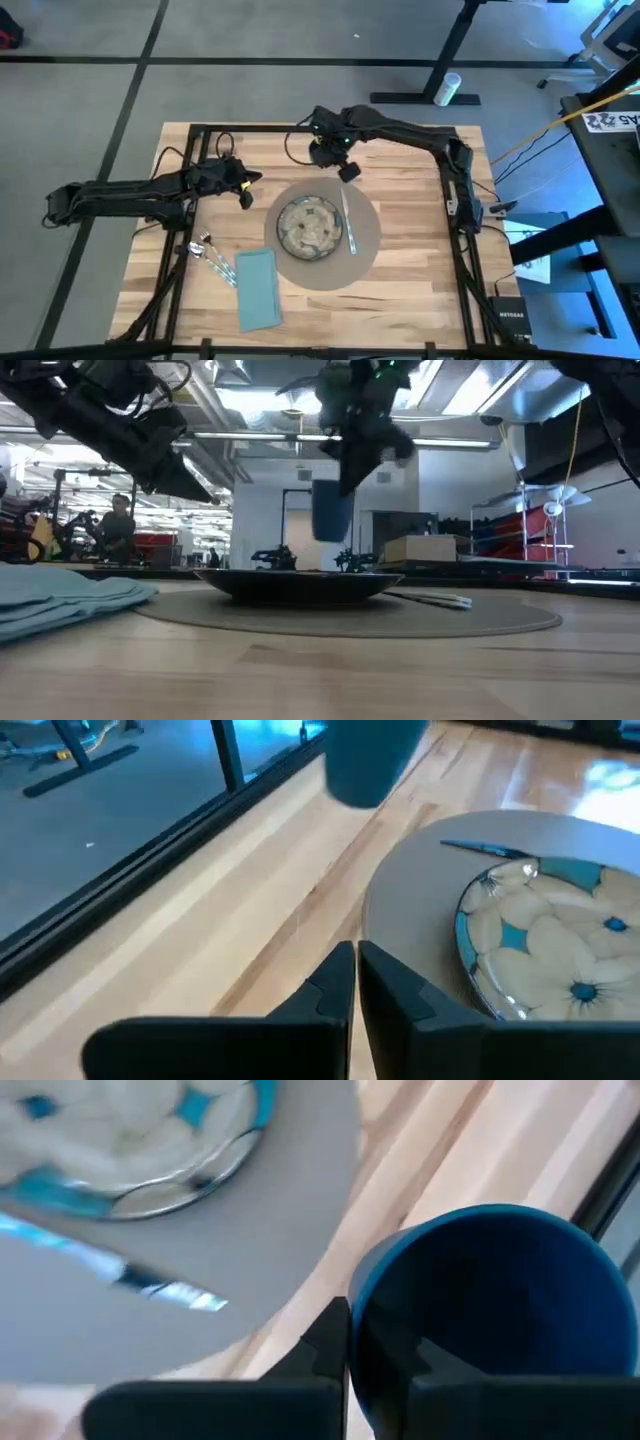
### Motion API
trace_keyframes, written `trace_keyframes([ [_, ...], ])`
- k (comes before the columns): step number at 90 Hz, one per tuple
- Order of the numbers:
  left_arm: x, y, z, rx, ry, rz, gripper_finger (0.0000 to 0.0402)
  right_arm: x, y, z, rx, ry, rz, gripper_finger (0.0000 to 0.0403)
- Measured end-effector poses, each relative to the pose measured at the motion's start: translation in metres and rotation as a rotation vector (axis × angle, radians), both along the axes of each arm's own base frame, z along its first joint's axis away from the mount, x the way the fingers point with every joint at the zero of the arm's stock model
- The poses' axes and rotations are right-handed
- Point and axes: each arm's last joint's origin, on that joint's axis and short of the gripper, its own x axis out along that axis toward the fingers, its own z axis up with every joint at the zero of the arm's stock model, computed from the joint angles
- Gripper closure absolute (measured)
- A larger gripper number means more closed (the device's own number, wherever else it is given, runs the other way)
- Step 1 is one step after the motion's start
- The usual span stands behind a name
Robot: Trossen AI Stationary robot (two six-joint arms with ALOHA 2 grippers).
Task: Set table place
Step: Move the blue cup to the top right of the brown tablemat
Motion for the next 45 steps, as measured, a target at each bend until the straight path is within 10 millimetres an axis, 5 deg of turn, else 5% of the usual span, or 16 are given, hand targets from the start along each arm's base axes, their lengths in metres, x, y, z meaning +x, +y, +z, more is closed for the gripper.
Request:
trace_keyframes([
  [21, -0.007, -0.011, 0.006, 0.024, -0.085, -0.055, 0.0401, -0.042, 0.007, 0.014, 0.043, 0.04, -0.08, 0.0402],
  [45, -0.009, -0.016, 0.011, 0.036, -0.118, -0.088, 0.0401, -0.098, 0.02, -0.02, 0.084, 0.026, -0.2, 0.0402],
])
